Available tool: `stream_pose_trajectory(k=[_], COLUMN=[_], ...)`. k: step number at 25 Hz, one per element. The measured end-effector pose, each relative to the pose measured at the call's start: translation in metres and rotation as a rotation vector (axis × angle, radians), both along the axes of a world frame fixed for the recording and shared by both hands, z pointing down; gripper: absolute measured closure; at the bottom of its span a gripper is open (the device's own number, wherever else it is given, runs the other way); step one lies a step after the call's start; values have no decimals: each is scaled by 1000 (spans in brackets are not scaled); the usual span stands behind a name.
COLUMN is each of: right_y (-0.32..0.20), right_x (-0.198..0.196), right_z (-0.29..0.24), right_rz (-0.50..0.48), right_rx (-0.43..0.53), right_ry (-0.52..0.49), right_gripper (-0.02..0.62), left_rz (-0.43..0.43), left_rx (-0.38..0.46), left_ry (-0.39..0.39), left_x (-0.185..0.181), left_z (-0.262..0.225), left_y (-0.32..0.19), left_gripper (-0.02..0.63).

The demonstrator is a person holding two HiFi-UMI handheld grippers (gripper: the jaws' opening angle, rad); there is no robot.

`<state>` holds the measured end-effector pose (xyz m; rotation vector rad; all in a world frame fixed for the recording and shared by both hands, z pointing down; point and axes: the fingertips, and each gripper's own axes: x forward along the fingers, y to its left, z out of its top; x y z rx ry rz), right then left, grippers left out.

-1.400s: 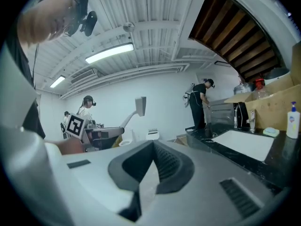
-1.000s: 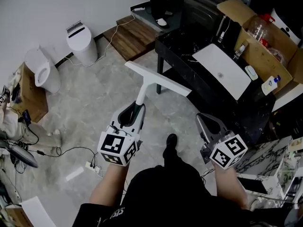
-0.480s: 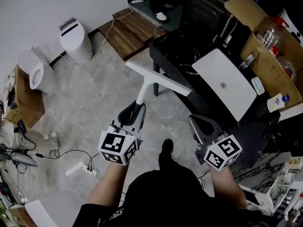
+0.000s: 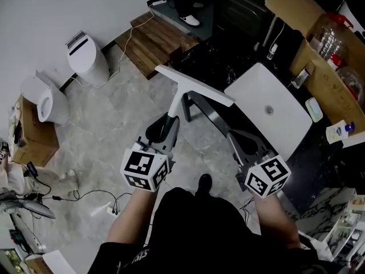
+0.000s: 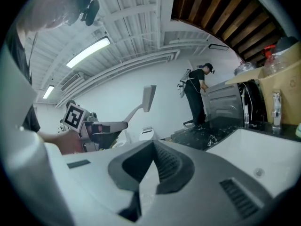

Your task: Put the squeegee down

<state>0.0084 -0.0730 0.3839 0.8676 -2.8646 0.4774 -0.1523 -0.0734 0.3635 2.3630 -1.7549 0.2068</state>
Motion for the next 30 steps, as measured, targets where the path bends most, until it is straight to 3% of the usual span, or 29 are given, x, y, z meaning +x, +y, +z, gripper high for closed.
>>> stream_pose_trajectory(k=[6,11,18,26,30], right_y=[-23,-61,-124,-180,-205], right_x=[-7,-23,-46,-48,-42], right_z=[-1,-21,-46,-42,-43], right_rz=[31,49,162,206,246], right_rx=[-4,90,155,146,127], right_ry=[7,90,91,114,64], right_gripper=[591,591,591,591,591], left_rz=[26,57,132,119,88], left_rx=[8,50,85,63,56], left_ry=[10,27,23,41,64], left_x=[-9,-29,-53,-57,-52], left_z=[-4,-20,-30,-16,-12], left_y=[-35,-71,-123,-182,-211], left_gripper=[502,502,502,502,502])
